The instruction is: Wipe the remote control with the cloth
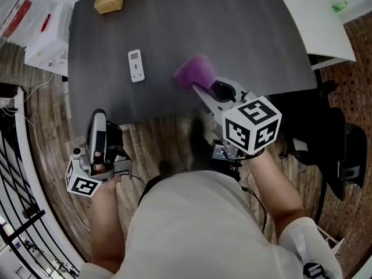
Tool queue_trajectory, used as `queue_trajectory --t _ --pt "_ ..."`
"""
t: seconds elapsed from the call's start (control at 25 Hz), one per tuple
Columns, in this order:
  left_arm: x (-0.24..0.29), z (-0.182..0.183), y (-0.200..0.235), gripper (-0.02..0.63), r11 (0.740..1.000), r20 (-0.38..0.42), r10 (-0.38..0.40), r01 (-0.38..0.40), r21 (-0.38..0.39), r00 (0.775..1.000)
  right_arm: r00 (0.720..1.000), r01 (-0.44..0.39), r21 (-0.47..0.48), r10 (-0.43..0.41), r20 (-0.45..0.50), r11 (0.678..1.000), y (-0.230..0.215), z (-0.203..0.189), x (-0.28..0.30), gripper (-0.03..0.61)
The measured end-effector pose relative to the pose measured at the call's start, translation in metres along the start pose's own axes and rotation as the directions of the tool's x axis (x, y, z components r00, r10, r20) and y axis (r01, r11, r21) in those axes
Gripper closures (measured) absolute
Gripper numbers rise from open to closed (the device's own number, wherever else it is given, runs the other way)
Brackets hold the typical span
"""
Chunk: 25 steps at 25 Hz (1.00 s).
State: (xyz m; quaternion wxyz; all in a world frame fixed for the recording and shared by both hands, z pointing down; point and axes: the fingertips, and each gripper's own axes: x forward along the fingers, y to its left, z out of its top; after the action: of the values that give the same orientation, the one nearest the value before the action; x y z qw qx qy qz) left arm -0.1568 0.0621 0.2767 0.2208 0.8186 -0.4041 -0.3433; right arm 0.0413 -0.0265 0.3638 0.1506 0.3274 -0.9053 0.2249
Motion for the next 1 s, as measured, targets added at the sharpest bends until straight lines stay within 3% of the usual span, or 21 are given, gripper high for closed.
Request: queue_trajectory --t 0.2,0.36,0.56,0.76,1.0 --pt "-0.05 0.015 -0.039 0.611 0.993 -0.065 -0.12 0.121 0.005 0.991 0.998 0.012 0.063 -0.016 0.057 0.998 0.073 -0.02 -0.021 0.471" --pt "-0.093 0.022 -0.063 0.611 0.986 -0.112 -0.162 0.164 0.015 0.981 0.996 0.025 0.085 -0.032 0.084 0.996 0.126 -0.04 -0.04 0.471" --pt "-0.132 0.019 -0.09 0.611 0.977 -0.137 -0.21 0.204 -0.053 0.968 0.995 0.043 0.081 -0.05 0.089 0.996 0.17 -0.057 -0.072 0.471" --pt "-0.154 0.013 -0.107 0.611 0.979 -0.159 -0.199 0.189 -0.077 0.967 0.99 0.059 0.121 -0.073 0.117 0.991 0.189 -0.055 -0.105 0.471" --pt "-0.173 0.012 -0.111 0.611 0.986 -0.159 -0.15 0.135 -0.101 0.976 0.987 0.018 0.182 -0.047 0.153 0.983 0.196 -0.037 -0.121 0.471"
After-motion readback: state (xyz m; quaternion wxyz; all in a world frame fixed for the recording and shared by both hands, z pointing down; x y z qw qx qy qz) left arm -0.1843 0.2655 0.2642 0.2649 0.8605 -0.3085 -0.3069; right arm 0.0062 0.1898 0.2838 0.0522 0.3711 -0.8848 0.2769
